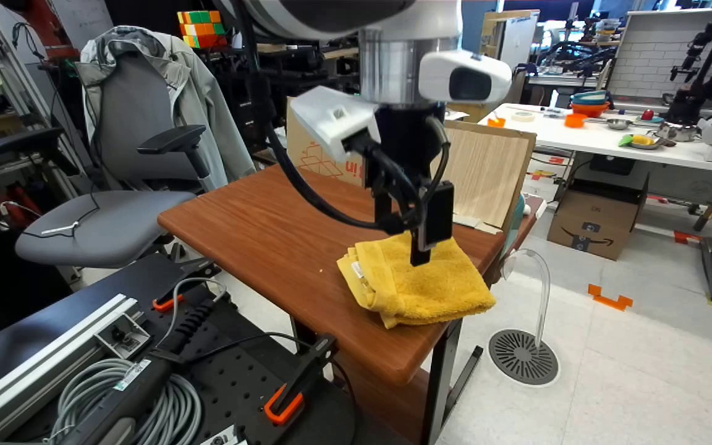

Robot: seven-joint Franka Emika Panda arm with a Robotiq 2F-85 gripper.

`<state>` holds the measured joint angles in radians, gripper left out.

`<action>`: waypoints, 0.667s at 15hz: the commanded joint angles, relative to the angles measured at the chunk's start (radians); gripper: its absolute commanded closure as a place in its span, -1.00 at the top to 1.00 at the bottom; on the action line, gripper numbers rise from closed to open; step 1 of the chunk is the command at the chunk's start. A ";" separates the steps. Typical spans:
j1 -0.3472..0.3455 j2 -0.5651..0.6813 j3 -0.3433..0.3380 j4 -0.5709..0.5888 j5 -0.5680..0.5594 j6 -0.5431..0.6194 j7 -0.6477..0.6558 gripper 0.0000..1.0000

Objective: Clean the table using the yellow towel

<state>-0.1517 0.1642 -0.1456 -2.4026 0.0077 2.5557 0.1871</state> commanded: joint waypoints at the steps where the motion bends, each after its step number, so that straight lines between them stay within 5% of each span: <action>1: -0.003 0.156 -0.001 0.078 0.078 0.045 0.040 1.00; 4: -0.023 0.264 0.009 0.145 0.166 0.037 0.035 1.00; 5: 0.001 0.188 -0.008 0.081 0.118 0.027 0.029 1.00; 10: -0.005 0.251 -0.007 0.133 0.144 0.027 0.031 1.00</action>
<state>-0.1636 0.4155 -0.1465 -2.2709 0.1473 2.5848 0.2215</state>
